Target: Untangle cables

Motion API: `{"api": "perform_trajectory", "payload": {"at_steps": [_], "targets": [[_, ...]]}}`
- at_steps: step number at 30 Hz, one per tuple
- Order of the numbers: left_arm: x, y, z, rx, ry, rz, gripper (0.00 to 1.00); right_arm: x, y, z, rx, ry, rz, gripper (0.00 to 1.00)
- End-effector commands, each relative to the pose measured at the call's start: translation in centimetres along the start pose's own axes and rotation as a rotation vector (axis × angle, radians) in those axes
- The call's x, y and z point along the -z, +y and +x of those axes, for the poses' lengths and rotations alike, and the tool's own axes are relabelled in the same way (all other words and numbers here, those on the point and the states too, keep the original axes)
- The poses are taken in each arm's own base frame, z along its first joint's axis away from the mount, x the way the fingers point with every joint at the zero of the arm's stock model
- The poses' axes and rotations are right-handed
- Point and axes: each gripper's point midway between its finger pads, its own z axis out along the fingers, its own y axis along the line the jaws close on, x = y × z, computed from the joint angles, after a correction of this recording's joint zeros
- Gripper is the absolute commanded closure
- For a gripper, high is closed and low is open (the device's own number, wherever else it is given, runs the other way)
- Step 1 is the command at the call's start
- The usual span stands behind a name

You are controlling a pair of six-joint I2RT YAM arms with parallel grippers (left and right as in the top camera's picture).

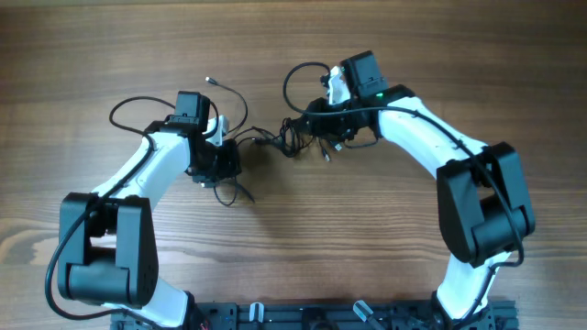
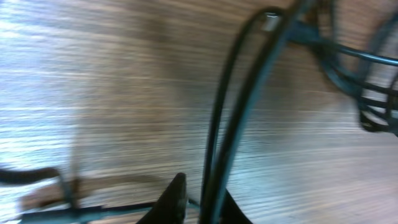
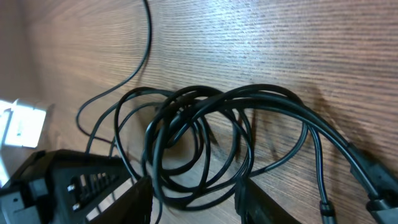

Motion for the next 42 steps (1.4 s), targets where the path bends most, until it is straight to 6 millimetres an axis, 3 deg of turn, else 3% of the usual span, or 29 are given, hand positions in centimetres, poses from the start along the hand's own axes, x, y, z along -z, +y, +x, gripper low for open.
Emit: {"api": "perform_trajectory", "payload": {"at_steps": [1,2,4,5,9,11,15,17,20,23,27,28,31,33,35,36,38,39,42], "targets": [[0.1,3.5,1.5,0.012,0.043,-0.183,0.76,-1.1,-2.7,-0.4,-0.046,-0.056,0.15,0.58],[0.4,4.1,2.0,0.018,0.065,-0.221,0.52,-1.1,-2.7,-0.6,-0.042,-0.063,0.152,0.58],[1.6,3.8,1.9,0.025,0.086,-0.23,0.21,-1.1,-2.4,-1.0,-0.032,-0.076,0.139,0.56],[2.7,3.3,1.3,0.025,0.081,-0.228,0.01,-0.8,-1.9,-1.1,-0.017,-0.074,0.114,0.55],[8.2,0.4,-1.9,0.005,-0.006,-0.202,0.0,2.7,2.2,-2.0,0.173,-0.139,0.032,0.49],[11.0,-1.4,-3.7,-0.015,-0.085,-0.158,0.0,3.3,3.1,-2.3,0.248,-0.162,0.021,0.46],[11.6,-3.9,-5.7,-0.038,-0.164,-0.039,0.0,2.5,3.7,-2.0,0.315,-0.153,0.017,0.43],[11.2,-6.3,-7.0,-0.043,-0.198,0.097,0.0,2.2,3.4,-2.4,0.29,-0.194,0.077,0.47],[9.2,-9.0,-8.8,-0.056,-0.232,0.258,0.0,3.4,-0.3,-3.6,0.085,-0.249,0.211,0.47],[4.8,-11.1,-8.8,-0.097,-0.18,0.272,0.0,5.5,-4.0,-4.0,-0.044,-0.222,0.228,0.39],[-0.8,-14.2,-7.4,-0.186,-0.108,0.277,0.0,7.1,-6.9,-2.6,-0.081,-0.138,0.244,0.38],[-1.6,-14.6,-6.7,-0.2,-0.087,0.274,0.13,7.2,-7.2,-2.3,-0.073,-0.124,0.253,0.38],[-2.1,-15.7,-5.9,-0.234,-0.076,0.273,0.96,7.2,-7.3,-2.1,-0.011,-0.104,0.256,0.38],[-0.2,-16.7,-6.7,-0.257,-0.137,0.303,0.96,7.2,-7.2,-2.1,-0.008,-0.105,0.253,0.39],[4.0,-17.6,-7.6,-0.317,-0.235,0.337,0.96,7.5,-6.8,-2.3,-0.016,-0.099,0.186,0.4],[6.2,-18.0,-7.9,-0.378,-0.292,0.348,0.96,7.9,-5.1,-2.4,0.026,-0.078,0.047,0.4],[9.2,-18.2,-7.7,-0.49,-0.354,0.365,0.96,10.0,-1.7,-2.7,0.096,-0.065,-0.252,0.39],[10.5,-18.5,-7.3,-0.58,-0.371,0.399,0.96,12.0,-0.1,-3.2,0.114,-0.077,-0.412,0.39],[12.0,-19.3,-5.7,-0.781,-0.364,0.542,0.96,15.7,1.9,-3.8,0.076,-0.067,-0.649,0.39]]}}
